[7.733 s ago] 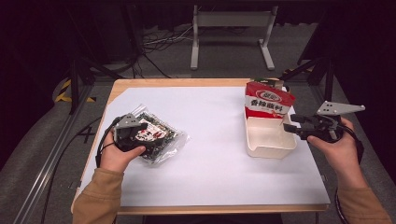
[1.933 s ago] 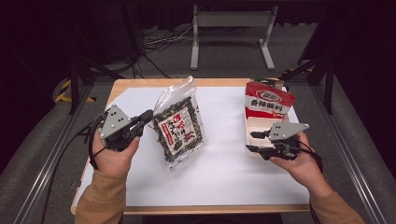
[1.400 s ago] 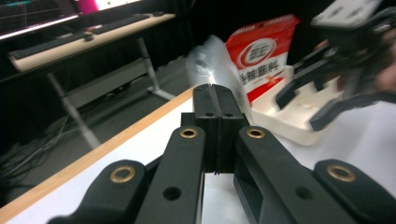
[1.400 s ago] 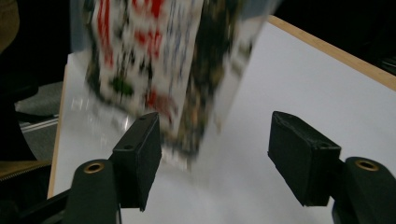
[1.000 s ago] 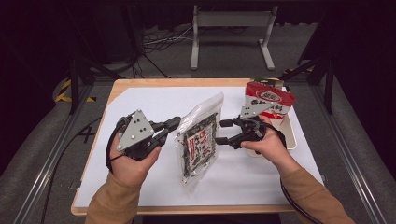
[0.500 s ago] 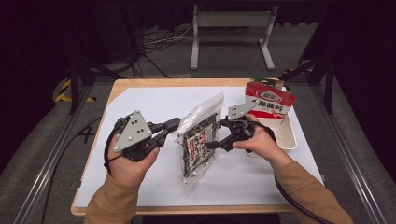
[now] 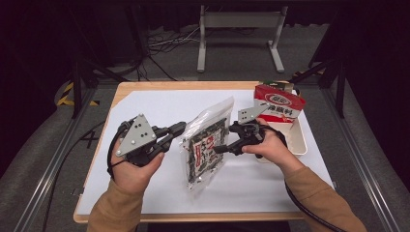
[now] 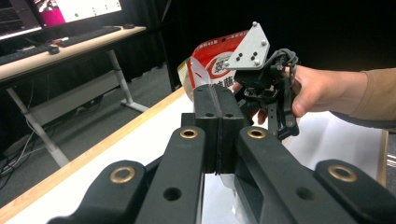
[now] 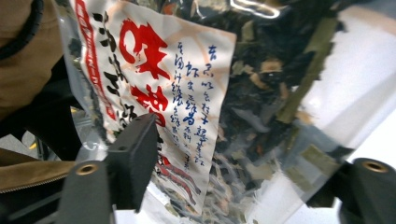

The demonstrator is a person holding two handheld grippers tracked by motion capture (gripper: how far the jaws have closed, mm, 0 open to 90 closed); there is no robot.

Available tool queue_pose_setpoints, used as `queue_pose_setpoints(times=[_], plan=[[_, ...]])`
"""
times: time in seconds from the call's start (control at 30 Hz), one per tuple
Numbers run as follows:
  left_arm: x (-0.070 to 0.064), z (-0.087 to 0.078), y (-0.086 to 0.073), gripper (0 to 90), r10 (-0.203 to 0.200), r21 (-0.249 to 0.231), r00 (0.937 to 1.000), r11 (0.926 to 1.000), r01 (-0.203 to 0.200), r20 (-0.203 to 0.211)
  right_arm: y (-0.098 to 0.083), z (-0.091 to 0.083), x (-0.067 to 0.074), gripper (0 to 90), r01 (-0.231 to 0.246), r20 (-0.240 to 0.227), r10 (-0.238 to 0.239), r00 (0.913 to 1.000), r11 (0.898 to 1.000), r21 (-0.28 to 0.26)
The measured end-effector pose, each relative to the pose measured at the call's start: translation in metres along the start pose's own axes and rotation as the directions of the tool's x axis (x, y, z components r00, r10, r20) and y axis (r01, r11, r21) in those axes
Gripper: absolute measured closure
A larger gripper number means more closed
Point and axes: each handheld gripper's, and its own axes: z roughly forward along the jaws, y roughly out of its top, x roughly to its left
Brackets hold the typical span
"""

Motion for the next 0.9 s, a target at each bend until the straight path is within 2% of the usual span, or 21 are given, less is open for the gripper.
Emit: queue_pose_setpoints(times=[0.1, 0.2, 0.3, 0.4, 0.47, 0.57, 0.67, 0.8, 0.9], plan=[[0.003, -0.002, -0.001, 90.0, -0.023, -0.011, 0.9997, 0.9997, 0.023, 0.002, 0.001, -0.005, 0.0, 45.6, -0.002, -0.013, 0.002, 0.9999, 1.0, -0.002], [0.005, -0.003, -0.002, 90.0, -0.029, -0.018, 0.9996, 0.9994, 0.029, 0.001, 0.001, -0.012, 0.001, 56.9, 0.004, -0.037, -0.004, 0.9993, 1.0, 0.001], [0.005, -0.004, -0.002, 90.0, -0.036, -0.024, 0.9993, 0.9991, 0.036, -0.012, 0.001, -0.016, 0.003, 65.8, 0.029, -0.068, -0.028, 0.9973, 1.0, 0.011], [0.009, -0.005, -0.003, 90.0, -0.045, -0.029, 0.9982, 0.9986, 0.044, -0.039, 0.002, -0.021, 0.007, 73.6, 0.081, -0.098, -0.079, 0.992, 0.997, 0.015], [0.012, -0.005, -0.005, 90.0, -0.073, -0.033, 0.9966, 0.9969, 0.071, -0.038, 0.003, -0.023, 0.01, 75.0, 0.095, -0.102, -0.092, 0.9905, 0.995, 0.02], [0.014, -0.006, -0.005, 89.9, -0.083, -0.036, 0.9959, 0.996, 0.082, -0.037, 0.004, -0.026, 0.013, 75.4, 0.117, -0.098, -0.113, 0.9887, 0.993, 0.026], [0.018, -0.006, -0.006, 84.7, -0.104, -0.022, 0.9939, 0.9944, 0.103, -0.037, 0.006, -0.029, 0.015, 75.7, 0.123, -0.09, -0.12, 0.9887, 0.992, 0.03], [0.022, -0.009, -0.008, 74.6, -0.147, -0.021, 0.9891, 0.989, 0.146, -0.01, 0.009, -0.039, 0.02, 75.9, 0.113, -0.062, -0.111, 0.9919, 0.993, 0.034], [0.022, -0.011, -0.008, 63.6, -0.15, -0.015, 0.9886, 0.9885, 0.15, -0.008, 0.012, -0.046, 0.023, 76.0, 0.107, -0.04, -0.105, 0.9936, 0.993, 0.041]])
